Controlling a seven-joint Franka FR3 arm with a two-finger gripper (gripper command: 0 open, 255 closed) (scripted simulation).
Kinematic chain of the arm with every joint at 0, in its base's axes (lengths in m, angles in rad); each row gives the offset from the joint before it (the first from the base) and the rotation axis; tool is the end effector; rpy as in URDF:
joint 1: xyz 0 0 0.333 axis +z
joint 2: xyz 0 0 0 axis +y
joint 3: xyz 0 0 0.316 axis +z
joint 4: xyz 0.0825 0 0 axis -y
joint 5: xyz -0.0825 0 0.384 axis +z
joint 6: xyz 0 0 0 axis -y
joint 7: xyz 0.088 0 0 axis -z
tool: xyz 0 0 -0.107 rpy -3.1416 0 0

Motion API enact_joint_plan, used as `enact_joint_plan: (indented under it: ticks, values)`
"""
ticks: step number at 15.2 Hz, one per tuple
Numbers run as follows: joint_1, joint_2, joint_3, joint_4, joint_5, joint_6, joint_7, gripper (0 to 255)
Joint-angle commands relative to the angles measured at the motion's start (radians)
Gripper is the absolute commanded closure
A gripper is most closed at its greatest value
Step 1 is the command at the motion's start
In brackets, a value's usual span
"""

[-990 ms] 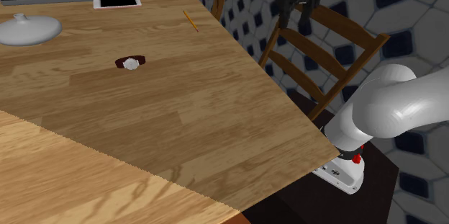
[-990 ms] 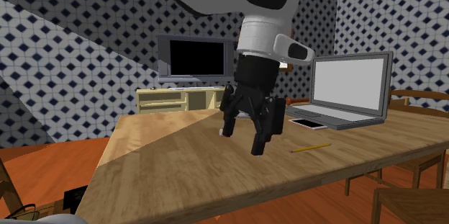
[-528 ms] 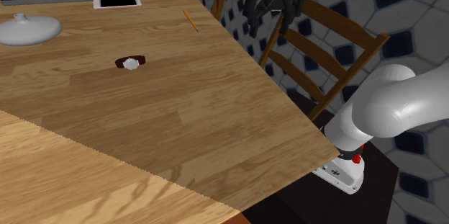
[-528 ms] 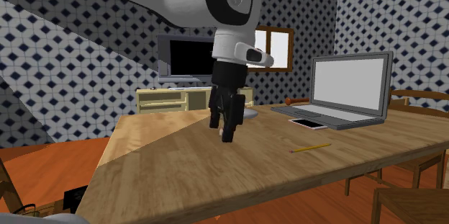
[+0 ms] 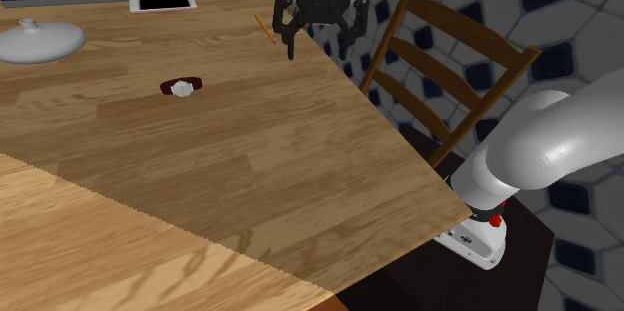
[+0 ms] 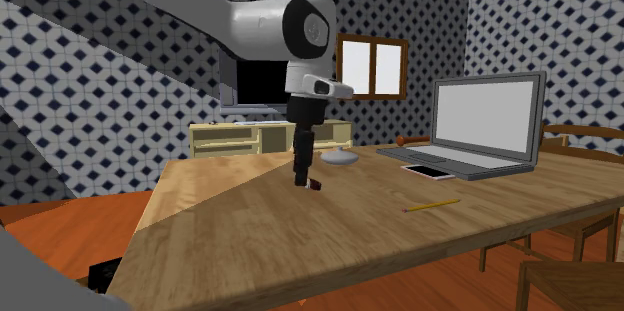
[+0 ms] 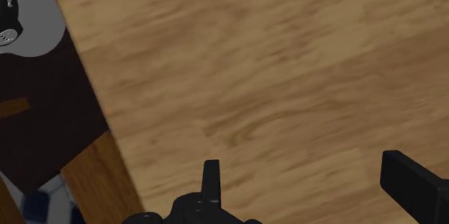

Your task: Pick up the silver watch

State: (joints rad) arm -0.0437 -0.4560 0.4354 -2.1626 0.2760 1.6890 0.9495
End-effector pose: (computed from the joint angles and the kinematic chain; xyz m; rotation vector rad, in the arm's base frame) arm 0.3727 0.2095 0.5533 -2.9417 0.9790 0.1437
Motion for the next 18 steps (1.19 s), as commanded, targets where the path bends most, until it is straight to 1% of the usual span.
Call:
enact_joint_plan:
  ticks: [1,3,5,8,10,13,16,17,18]
  values:
    - [-0.015,0.066,0.060,0.054,-0.014,0.028,0.119,0]
    - [-0.035,0.144,0.114,0.115,-0.046,0.054,0.230,0]
    - [-0.051,0.231,0.166,0.182,-0.093,0.074,0.346,0]
    - [-0.062,0.377,0.232,0.297,-0.193,0.089,0.529,0]
    - [-0.052,0.485,0.263,0.385,-0.275,0.085,0.653,0]
    - [-0.003,0.651,0.275,0.537,-0.405,0.053,0.827,0]
    - [0.081,0.813,0.247,0.716,-0.519,-0.005,0.969,0]
    - [0.113,0.866,0.233,0.783,-0.552,-0.030,1.008,0]
    - [0.122,0.876,0.227,0.797,-0.556,-0.034,1.015,0]
